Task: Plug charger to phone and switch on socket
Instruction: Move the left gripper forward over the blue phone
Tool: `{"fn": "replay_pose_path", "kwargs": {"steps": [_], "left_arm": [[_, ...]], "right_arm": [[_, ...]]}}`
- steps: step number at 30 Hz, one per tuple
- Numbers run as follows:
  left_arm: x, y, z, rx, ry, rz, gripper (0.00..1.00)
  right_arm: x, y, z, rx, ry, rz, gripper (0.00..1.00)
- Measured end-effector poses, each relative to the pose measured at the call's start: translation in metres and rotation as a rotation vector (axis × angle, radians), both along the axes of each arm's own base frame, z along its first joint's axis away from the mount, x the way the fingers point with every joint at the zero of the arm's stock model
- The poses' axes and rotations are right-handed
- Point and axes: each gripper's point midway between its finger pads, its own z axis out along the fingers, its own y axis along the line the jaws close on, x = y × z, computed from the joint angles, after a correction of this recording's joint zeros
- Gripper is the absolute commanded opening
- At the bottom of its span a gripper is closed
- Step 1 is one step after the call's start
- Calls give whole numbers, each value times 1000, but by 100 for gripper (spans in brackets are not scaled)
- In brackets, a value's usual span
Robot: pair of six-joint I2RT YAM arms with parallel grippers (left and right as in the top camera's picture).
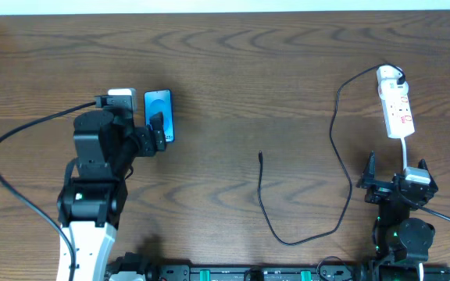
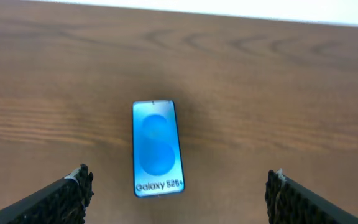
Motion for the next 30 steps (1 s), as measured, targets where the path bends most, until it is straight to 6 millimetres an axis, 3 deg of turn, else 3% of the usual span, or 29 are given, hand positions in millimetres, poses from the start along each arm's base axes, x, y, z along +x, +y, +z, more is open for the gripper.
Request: {"fn": "replay_pose_path", "kwargs": {"steps": [6,12,30], "left_arm": [[8,-2,-12,-6,90,-10,90],[17,-3,-10,-6,125,-11,90],[16,-7,-11,-22,166,-30,90]], "right_arm": [[0,0,0,0,0,0,99],[0,0,0,0,0,0,99],[0,0,0,0,0,0,99]]}}
